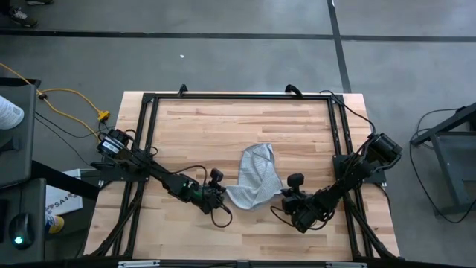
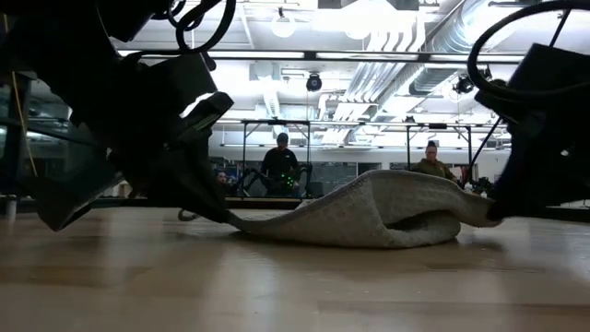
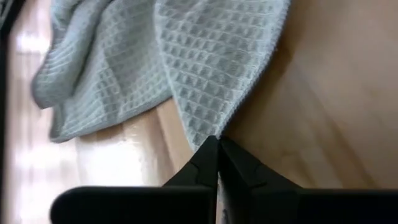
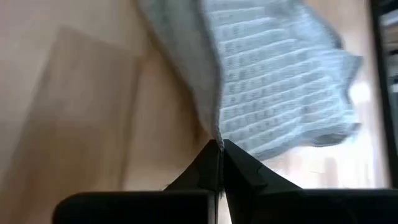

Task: Fold microfiber towels
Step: Fold the gray towel on the table

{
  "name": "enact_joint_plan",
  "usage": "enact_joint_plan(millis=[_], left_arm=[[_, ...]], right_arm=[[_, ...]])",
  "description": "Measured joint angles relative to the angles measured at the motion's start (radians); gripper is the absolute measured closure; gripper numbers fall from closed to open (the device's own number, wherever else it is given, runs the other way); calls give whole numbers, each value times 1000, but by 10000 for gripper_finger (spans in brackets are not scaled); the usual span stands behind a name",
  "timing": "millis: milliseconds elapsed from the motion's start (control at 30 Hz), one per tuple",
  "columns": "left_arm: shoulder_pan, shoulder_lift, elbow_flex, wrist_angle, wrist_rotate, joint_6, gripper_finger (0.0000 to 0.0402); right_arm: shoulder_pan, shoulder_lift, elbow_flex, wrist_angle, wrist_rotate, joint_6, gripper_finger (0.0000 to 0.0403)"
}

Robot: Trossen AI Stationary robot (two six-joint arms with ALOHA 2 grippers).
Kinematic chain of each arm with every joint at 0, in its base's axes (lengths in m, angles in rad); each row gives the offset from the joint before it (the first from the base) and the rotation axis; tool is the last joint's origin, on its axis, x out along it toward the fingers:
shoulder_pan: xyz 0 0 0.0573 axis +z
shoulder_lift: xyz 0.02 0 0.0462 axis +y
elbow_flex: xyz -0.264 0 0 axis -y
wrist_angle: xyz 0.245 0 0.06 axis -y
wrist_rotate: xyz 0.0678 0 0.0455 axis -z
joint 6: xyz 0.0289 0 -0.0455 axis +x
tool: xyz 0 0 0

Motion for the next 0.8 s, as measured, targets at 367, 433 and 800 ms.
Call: enact_joint_plan(millis=[367,433,800], left_arm=[[0,-1,79,-112,-113,-1,400],[0,-1,109,-179,-154,-7,400],[0,-14,211,-438,-287,-152,401]], right_arm=[[-52,-2,0,2,112,56,399],[-53,-12,0,2,153,55,399],[-56,-162,0,-10,283,54,399]])
